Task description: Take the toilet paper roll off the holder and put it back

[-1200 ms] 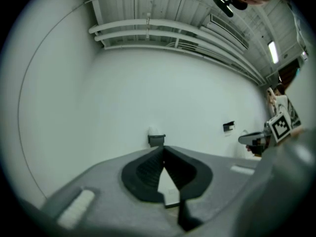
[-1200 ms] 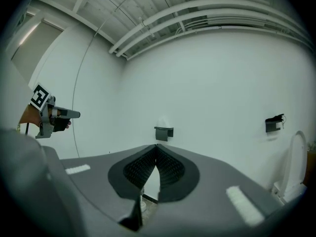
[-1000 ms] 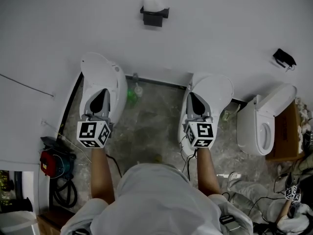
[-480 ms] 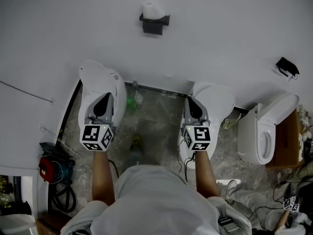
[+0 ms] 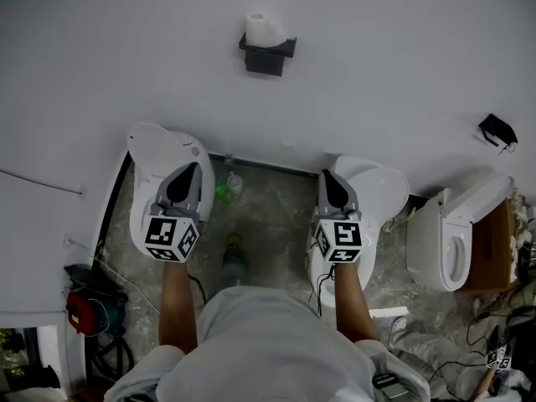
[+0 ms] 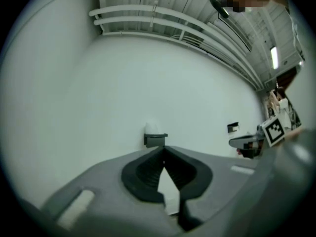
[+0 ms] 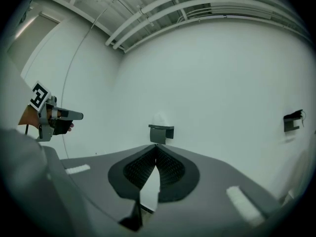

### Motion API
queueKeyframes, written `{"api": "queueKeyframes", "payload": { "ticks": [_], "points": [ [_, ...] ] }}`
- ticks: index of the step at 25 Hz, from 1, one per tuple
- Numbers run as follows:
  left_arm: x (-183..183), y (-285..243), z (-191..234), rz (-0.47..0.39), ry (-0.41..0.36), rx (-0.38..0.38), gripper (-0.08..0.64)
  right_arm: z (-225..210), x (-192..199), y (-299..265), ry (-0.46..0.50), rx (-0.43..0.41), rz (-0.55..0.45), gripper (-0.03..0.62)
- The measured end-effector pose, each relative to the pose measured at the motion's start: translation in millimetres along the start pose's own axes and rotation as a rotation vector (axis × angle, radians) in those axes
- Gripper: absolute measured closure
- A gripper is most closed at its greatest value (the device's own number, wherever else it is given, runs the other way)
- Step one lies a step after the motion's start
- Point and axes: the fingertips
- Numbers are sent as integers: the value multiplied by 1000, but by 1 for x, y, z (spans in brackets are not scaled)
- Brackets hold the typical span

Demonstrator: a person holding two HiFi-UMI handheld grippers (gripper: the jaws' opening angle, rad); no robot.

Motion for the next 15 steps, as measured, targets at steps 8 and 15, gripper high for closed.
{"api": "queueKeyframes", "payload": {
  "ticks": [8, 15],
  "points": [
    [22, -76, 80, 10, 37, 32, 560, 11, 6, -109, 9, 16, 2, 594],
    [35, -139, 143, 22, 53, 87, 558, 22, 15, -199, 12, 49, -1, 594]
  ]
}}
Point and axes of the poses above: the fingertips, and each gripper's own axes: y backward along the fingers, z to its left, x out of its underside, and after that the axes turned 14 degrees about -z, right-handed
